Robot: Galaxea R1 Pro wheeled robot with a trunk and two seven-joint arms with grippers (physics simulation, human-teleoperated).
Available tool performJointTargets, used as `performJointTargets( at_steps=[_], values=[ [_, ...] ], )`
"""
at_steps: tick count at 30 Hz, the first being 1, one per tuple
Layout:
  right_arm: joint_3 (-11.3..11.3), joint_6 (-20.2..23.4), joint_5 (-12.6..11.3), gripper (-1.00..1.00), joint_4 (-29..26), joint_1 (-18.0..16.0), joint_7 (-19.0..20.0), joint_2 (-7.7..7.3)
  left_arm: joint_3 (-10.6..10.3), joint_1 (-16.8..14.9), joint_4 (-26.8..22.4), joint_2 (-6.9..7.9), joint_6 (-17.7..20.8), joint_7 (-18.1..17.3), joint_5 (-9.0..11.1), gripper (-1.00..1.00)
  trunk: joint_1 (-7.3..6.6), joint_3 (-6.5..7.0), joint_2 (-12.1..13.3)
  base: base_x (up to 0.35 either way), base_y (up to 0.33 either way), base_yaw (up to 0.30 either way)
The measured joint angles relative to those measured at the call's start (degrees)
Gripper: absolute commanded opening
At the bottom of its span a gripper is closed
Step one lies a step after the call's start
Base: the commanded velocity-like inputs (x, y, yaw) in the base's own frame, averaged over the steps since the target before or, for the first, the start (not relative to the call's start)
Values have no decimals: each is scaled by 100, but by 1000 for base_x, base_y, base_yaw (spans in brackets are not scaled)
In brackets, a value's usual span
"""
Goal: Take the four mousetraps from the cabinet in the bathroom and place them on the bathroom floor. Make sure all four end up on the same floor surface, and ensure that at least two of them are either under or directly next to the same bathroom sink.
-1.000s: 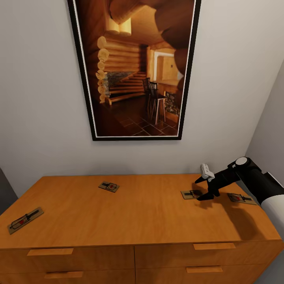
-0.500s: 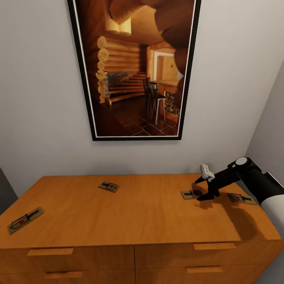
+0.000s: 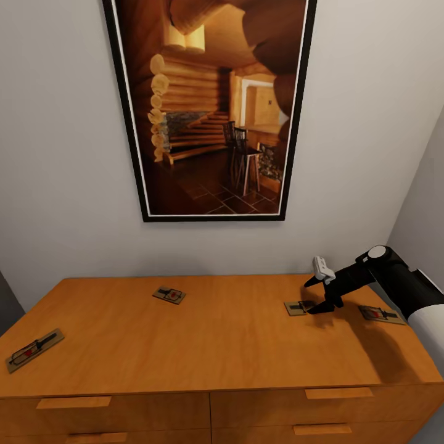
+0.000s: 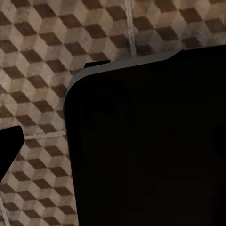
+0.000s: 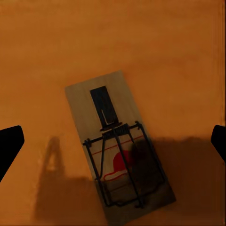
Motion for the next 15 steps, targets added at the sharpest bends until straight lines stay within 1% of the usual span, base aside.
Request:
performJointTargets(
  at_steps=[5,15],
  values=[
    [6,0,-1,100,2,0,-3,0,0,2,2,-18,0,5,0,100,1,0,0,78,0,0],
    [8,0,-2,100,15,0,-7,0,0,2,3,-22,0,-1,0,100,2,0,0,11,0,0]
  ],
)
